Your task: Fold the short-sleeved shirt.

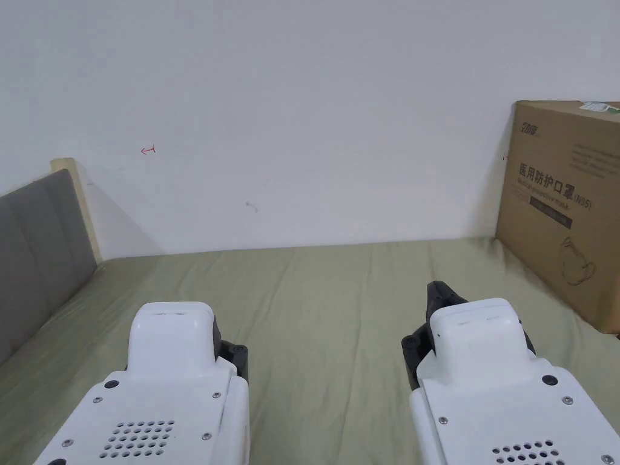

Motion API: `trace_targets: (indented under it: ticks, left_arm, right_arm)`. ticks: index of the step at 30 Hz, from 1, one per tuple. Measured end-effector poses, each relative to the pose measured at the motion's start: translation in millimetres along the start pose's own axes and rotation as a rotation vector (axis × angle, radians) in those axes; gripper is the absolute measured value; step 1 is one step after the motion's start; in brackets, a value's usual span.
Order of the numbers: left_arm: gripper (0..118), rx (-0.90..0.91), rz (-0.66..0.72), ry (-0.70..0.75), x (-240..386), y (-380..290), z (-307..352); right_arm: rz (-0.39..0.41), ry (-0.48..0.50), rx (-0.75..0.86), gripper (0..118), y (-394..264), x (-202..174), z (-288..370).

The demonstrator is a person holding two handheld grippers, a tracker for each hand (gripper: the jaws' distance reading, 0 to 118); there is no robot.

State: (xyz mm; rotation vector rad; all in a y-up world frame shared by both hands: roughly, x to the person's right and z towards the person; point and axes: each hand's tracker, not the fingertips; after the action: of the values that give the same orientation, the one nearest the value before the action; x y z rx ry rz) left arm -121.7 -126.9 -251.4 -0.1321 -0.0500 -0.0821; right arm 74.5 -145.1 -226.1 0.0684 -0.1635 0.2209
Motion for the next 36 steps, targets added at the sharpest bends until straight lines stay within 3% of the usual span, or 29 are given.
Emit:
trace_targets:
  ticks: [6, 7, 9, 11, 12, 13, 14, 16, 21, 25, 36]
  left_arm:
    - [1, 0.025, 0.031, -0.004, -5, 2, 2]
    - [6, 0.034, 0.024, 0.011, -5, 2, 2]
    - [29, 0.035, 0.008, 0.026, -5, 0, 1]
    - [77, 0.008, 0.009, 0.014, -9, -1, -3]
    - [100, -0.025, 0.033, -0.009, -11, -2, -8]
    - [117, -0.046, 0.055, -0.019, -13, -3, -10]
    - [118, -0.057, 0.074, -0.03, -14, -3, -11]
    - [118, -0.037, 0.08, -0.02, -14, -2, -9]
    - [118, -0.061, 0.024, 0.02, -10, 2, -16]
    - [118, -0.048, -0.065, 0.056, -2, -1, -17]
    - [118, -0.088, 0.035, 0.005, -10, -9, -22]
  right_arm:
    - [-0.131, 0.031, -0.024, 0, 10, 6, -7]
    - [-0.143, 0.038, -0.033, 1, 11, 7, -9]
    - [-0.192, 0.056, -0.072, 9, 12, 11, -13]
    - [-0.251, 0.069, -0.115, 28, 12, 16, -19]
    - [-0.28, 0.069, -0.152, 44, 12, 17, -22]
    - [-0.292, 0.076, -0.173, 73, 12, 18, -25]
    - [-0.291, 0.088, -0.213, 91, 11, 18, -30]
    - [-0.289, 0.098, -0.228, 103, 7, 18, -35]
    - [-0.258, 0.096, -0.288, 103, 4, 11, -41]
    - [-0.282, 0.105, -0.315, 103, 3, 11, -50]
    - [-0.255, 0.064, -0.268, 103, -2, 9, -46]
